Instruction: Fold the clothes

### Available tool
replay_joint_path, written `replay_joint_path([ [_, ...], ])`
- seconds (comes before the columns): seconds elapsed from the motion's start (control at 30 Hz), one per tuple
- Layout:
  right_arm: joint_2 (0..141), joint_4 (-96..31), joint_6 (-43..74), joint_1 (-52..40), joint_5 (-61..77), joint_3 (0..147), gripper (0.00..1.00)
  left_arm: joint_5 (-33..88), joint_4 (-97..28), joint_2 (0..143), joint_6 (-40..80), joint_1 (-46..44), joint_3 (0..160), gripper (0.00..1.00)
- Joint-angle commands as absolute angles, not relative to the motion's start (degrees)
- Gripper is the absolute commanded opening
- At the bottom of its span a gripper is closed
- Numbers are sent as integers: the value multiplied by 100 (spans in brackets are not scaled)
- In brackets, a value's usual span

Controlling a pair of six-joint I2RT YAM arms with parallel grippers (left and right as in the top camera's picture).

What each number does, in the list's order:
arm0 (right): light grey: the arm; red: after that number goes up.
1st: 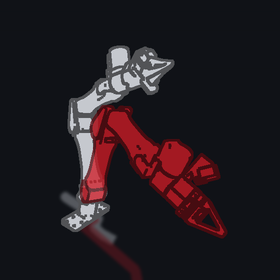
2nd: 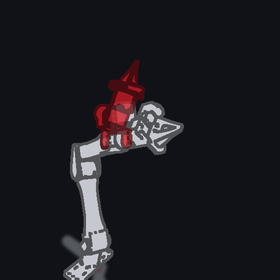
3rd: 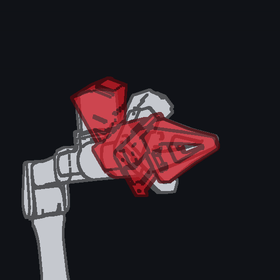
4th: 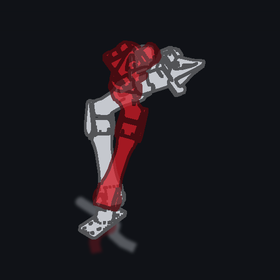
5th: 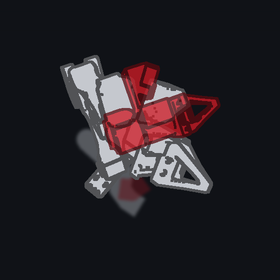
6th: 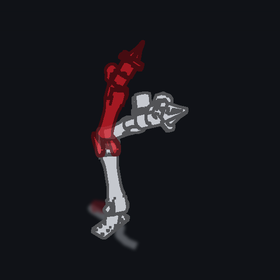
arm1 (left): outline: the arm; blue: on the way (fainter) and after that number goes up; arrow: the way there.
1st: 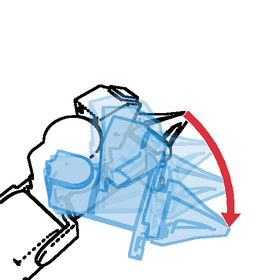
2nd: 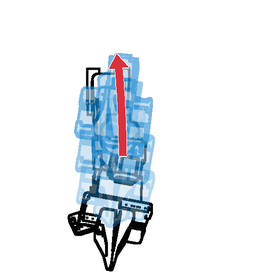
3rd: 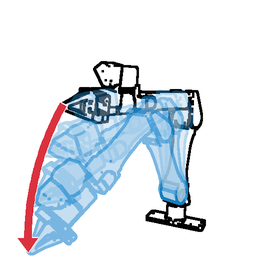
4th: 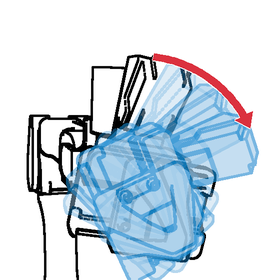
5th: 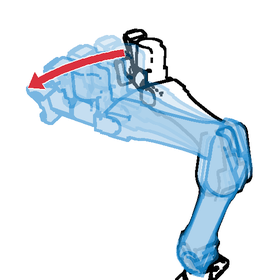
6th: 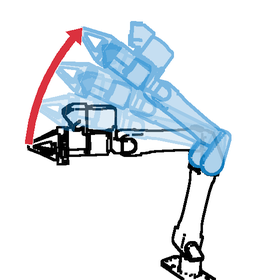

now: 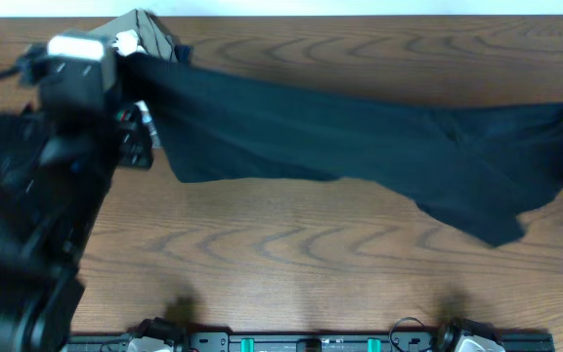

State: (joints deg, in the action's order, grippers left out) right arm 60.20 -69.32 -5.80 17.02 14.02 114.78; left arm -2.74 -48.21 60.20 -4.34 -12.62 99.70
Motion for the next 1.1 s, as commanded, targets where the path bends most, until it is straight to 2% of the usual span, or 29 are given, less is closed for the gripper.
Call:
replay_joint_path([
  [0.0,6145,-6949,-480,1697,880,11566,1,-298,-4897,5931,-283,-1234,10086,6],
  [0.43,6698,-6969,-631,1697,1081,11780,1,-301,-5043,6858,-207,-1234,10075,6],
  [1.07,5992,-8718,-622,1695,1066,14796,1,-132,-4890,4783,12,-1234,10086,6],
])
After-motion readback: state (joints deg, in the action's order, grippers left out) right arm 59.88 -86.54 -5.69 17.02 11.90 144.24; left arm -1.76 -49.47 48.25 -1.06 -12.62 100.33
